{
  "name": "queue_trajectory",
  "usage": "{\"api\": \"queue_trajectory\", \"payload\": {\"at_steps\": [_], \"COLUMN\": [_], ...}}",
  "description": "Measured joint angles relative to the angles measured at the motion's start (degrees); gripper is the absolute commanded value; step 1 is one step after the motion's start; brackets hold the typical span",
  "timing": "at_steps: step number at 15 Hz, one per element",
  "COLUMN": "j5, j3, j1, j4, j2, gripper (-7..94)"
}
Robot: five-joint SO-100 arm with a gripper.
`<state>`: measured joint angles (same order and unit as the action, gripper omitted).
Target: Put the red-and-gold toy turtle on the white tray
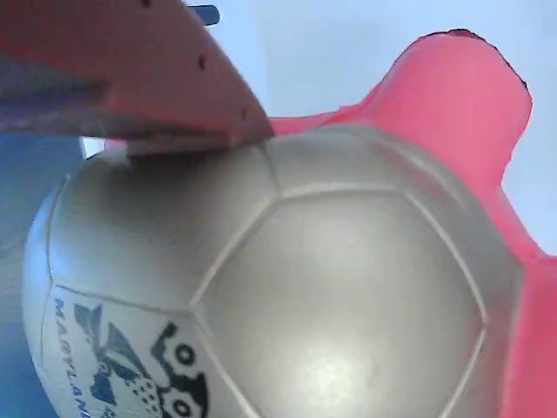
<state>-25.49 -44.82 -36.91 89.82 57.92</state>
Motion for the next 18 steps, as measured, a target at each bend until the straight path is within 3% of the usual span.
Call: {"api": "queue_trajectory", "payload": {"at_steps": [6, 8, 10, 11, 14, 18], "j5": [-0.26, -0.26, -0.26, -0.26, -0.53, -2.29], "j3": [0.00, 0.00, 0.00, 0.00, 0.00, -1.05], "j1": [-0.62, -0.79, -0.79, -0.79, -0.79, -0.79], "j4": [-0.26, -0.62, -1.58, -2.11, -2.29, -2.29], "j2": [-0.88, -1.49, -2.37, -2.37, -2.37, -2.37], "gripper": [0, 5, 16, 30, 56, 59]}}
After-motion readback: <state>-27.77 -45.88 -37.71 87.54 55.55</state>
